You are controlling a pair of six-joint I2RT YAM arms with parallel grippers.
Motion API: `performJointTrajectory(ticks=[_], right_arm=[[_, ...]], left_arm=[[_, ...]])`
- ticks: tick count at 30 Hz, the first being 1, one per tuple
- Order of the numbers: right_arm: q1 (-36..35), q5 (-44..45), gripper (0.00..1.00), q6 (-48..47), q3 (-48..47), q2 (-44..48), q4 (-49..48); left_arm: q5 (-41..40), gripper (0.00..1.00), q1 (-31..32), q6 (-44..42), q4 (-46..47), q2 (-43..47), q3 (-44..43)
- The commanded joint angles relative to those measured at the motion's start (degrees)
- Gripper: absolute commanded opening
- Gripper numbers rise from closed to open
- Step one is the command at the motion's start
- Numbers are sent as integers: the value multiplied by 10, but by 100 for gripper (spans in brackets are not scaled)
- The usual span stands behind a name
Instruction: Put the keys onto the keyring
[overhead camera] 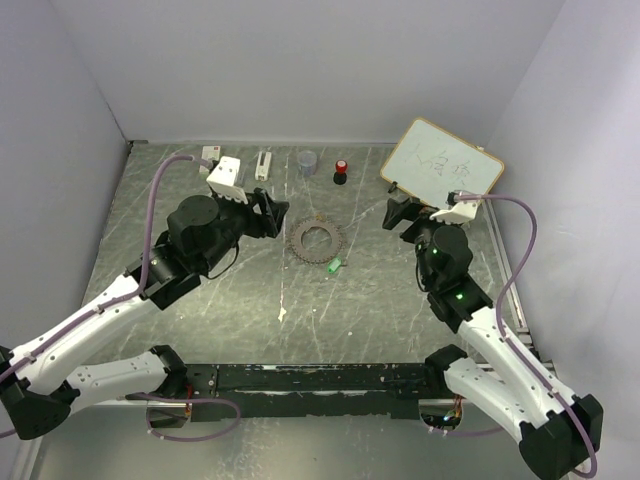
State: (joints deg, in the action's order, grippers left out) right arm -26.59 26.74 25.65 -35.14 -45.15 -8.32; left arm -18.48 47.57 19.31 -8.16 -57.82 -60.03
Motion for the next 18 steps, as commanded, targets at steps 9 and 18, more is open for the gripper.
performJointTrajectory(ticks=[9,18], right_arm=[[1,110,100,97,-16,-8,-15],[-1,180,100,188,-93,-60,112]], left_arm=[[1,77,0,-2,38,29,23],[0,77,0,0,19,15,9]])
